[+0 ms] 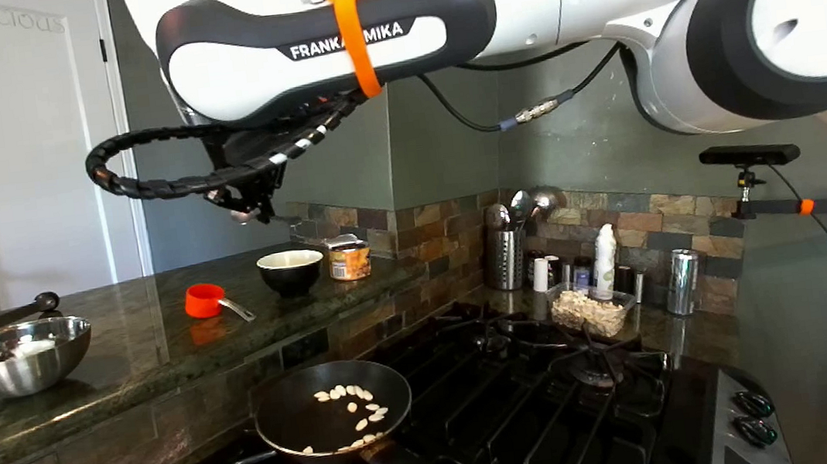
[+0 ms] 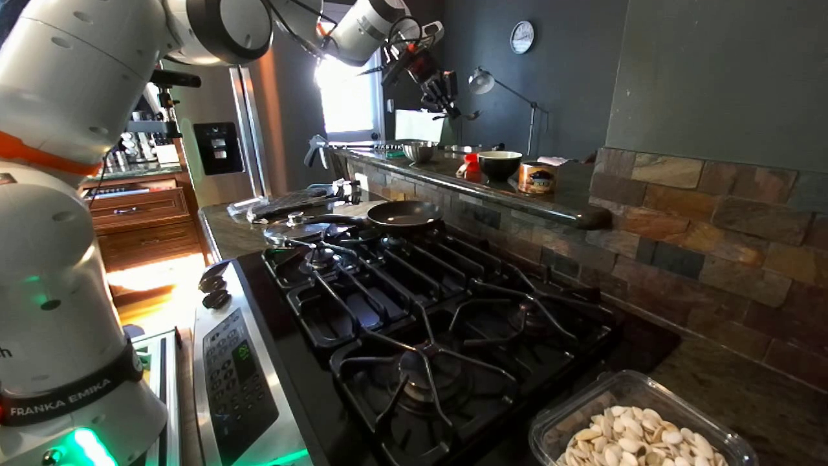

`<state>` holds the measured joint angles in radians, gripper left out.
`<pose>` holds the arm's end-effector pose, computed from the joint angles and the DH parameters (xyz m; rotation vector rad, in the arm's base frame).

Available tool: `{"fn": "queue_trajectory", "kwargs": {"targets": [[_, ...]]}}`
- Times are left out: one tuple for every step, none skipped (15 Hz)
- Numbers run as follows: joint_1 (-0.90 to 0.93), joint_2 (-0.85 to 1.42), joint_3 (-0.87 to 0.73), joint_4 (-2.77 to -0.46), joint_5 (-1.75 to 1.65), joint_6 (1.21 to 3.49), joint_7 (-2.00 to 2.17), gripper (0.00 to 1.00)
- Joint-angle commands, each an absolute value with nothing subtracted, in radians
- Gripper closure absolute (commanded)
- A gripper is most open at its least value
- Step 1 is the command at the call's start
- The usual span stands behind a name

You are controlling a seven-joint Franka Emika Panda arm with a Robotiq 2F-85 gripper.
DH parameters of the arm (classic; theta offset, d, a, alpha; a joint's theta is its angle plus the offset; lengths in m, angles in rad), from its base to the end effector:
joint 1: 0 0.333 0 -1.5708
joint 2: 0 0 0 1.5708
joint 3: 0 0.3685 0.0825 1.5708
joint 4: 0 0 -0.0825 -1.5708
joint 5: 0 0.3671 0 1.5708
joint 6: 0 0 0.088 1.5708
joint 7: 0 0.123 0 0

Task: Use the silver spoon to put some contents from the pan in the black and white bowl then place the spoon back on the counter.

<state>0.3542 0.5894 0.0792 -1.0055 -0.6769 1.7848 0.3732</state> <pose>0.7173 0.2386 0.5833 2.5727 0.1616 0.5534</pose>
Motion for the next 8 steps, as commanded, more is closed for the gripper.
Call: {"fn": "queue_trajectory", "kwargs": {"targets": [[0.306,0.564,0.138,-1.096,-0.593,1.998,0.371,0.98],[0.293,0.566,0.152,-1.116,-0.571,2.065,0.362,0.98],[0.279,0.568,0.168,-1.136,-0.544,2.127,0.356,0.98],[0.262,0.572,0.186,-1.159,-0.513,2.188,0.348,0.98],[0.244,0.574,0.206,-1.181,-0.478,2.24,0.335,0.98],[0.224,0.576,0.229,-1.201,-0.434,2.277,0.317,0.98],[0.203,0.576,0.254,-1.223,-0.392,2.313,0.294,0.98],[0.181,0.576,0.281,-1.238,-0.342,2.323,0.264,0.98]]}}
